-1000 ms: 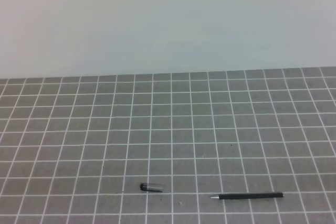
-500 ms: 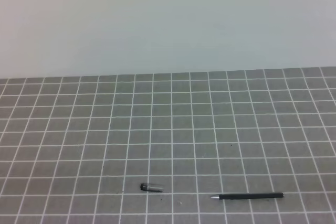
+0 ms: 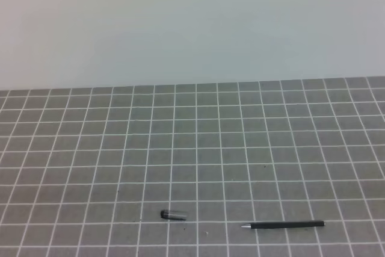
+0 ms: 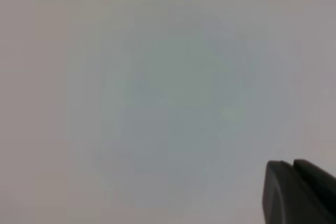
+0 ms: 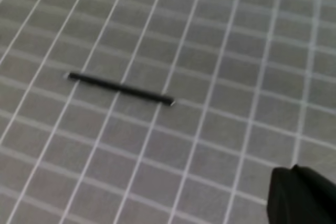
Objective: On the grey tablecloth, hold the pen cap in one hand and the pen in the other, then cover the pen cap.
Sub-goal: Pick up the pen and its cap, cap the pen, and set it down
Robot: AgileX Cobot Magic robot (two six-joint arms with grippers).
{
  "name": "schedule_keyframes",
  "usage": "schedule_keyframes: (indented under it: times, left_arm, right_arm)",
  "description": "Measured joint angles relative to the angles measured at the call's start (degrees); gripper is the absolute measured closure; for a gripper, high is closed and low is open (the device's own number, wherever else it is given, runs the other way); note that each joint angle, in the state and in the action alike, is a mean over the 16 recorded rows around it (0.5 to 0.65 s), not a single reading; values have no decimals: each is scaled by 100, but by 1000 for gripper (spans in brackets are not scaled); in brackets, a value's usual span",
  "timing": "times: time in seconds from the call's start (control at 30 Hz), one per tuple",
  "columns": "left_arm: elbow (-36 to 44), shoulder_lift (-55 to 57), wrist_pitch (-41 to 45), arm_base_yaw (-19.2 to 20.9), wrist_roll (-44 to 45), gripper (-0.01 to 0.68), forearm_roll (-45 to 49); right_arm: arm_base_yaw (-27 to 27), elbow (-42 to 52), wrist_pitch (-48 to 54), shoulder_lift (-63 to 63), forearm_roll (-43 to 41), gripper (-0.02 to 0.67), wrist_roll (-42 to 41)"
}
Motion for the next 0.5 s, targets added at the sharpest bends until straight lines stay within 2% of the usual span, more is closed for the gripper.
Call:
schedule_keyframes:
  times: [0.23,0.5]
  left_arm:
    - [-805,708,1256,0,398,672,-67]
    - [-1798,2148,3018,0,1319,672,-224]
  right_arm:
    - [173,-1104,1119,2118,1004,648,-1633]
    - [821,-2212,1561,4171,1115,645,-2784]
